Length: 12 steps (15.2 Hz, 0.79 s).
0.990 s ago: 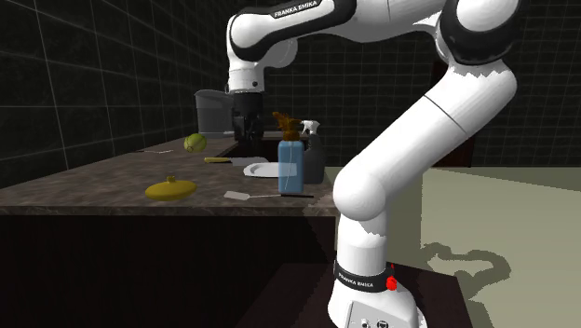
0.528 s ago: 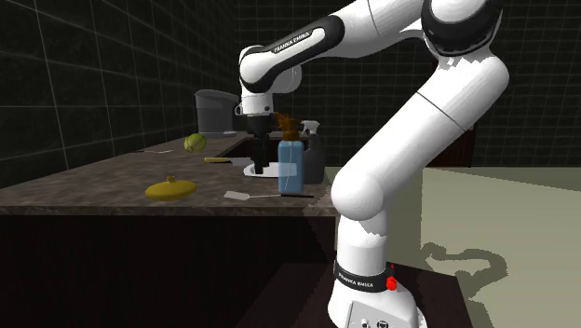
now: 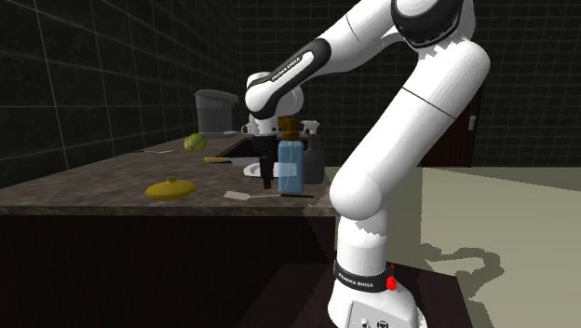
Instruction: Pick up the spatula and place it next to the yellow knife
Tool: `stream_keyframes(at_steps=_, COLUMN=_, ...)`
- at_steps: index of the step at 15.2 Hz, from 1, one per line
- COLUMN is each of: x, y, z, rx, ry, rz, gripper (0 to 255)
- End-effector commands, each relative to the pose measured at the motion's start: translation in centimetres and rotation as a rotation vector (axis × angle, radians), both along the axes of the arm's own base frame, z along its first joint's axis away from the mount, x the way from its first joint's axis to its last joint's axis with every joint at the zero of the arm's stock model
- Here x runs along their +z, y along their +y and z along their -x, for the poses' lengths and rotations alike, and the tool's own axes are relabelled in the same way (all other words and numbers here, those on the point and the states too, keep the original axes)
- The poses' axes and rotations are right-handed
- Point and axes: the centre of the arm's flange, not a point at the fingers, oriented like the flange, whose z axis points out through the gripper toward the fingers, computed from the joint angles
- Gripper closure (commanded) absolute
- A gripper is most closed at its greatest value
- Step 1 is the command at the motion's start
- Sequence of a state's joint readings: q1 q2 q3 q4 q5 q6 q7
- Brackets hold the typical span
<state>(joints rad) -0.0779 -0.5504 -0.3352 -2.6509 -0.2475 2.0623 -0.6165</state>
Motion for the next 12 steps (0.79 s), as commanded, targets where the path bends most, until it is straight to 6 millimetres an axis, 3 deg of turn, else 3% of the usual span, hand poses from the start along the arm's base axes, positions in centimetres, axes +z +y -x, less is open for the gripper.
stream_keyframes(at_steps=1, x=-1.1, y=-0.2, z=0.1, rx=0.002, ry=-0.001, rz=0.001, gripper=0)
stream_keyframes(at_steps=5, x=-3.0, y=-0.2, z=0.2, rx=0.002, ry=-0.001, rz=0.001, gripper=0)
stream_keyframes(at_steps=12, x=-3.0, y=-0.2, z=0.2, rx=0.002, ry=-0.001, rz=0.001, gripper=0)
